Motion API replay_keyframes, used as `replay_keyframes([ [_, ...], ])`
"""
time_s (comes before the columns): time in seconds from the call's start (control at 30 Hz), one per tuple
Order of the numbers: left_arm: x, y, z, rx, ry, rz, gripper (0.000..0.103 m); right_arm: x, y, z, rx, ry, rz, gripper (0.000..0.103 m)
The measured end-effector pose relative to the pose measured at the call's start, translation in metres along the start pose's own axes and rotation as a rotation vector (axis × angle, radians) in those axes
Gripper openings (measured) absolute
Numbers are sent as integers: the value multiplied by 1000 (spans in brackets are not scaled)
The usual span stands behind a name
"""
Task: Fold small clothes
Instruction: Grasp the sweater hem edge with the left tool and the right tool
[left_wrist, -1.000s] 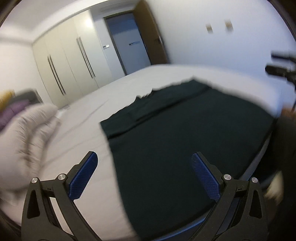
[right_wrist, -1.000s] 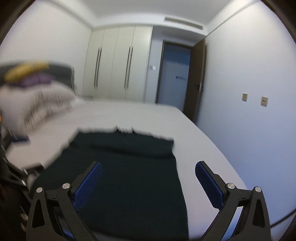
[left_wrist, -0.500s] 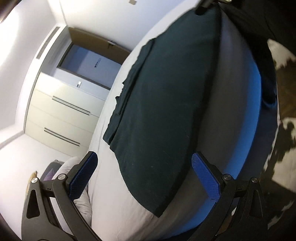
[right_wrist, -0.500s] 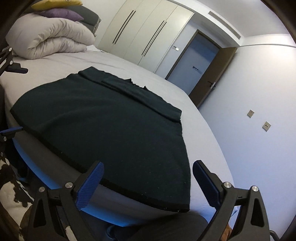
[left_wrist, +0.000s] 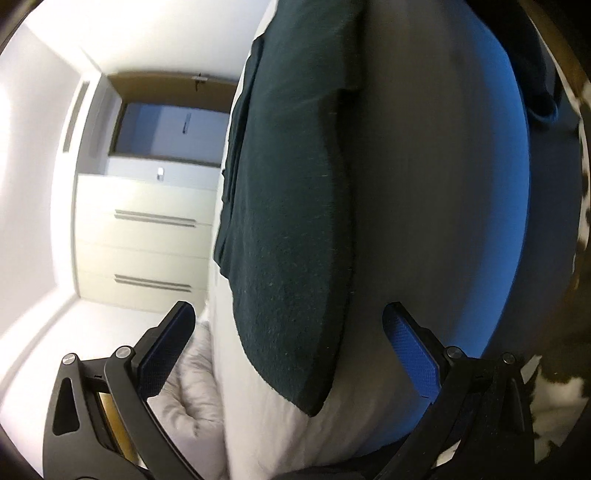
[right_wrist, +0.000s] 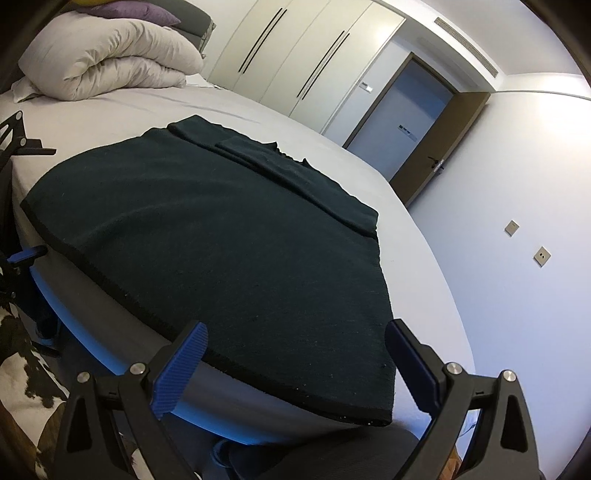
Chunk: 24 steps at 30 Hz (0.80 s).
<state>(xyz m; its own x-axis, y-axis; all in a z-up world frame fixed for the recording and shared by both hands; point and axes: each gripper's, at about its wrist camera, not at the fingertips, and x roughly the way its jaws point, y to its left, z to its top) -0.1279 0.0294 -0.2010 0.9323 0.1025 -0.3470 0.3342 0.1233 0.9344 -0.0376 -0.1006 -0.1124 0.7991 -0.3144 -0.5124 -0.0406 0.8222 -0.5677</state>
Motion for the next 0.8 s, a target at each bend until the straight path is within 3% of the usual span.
replay_keyframes([
  [0.1,-4,4,-1,-16,-24,19,103,-2,2,0,-23,-9,-11,98],
  [0.2,-6,25,-1,-92,-36,47,83,-5,5,0,-72,-15,-33,97],
  [0.27,-5,36,-3,-139,-36,59,64,-6,7,-2,-122,-18,-51,96],
  [0.3,-1,41,-5,-151,-25,58,43,-7,8,-4,-146,-19,-60,95],
  [0.33,1,44,-6,-161,-14,47,29,-7,10,-5,-175,-20,-69,95],
  [0.4,3,52,-10,-202,-14,14,26,-8,13,-11,-246,-19,-85,94],
  [0.53,4,74,-14,-312,-37,-64,6,-8,19,-21,-344,-10,-91,91],
  [0.8,-6,131,-5,-527,-68,-96,4,5,35,-33,-462,40,-73,84],
])
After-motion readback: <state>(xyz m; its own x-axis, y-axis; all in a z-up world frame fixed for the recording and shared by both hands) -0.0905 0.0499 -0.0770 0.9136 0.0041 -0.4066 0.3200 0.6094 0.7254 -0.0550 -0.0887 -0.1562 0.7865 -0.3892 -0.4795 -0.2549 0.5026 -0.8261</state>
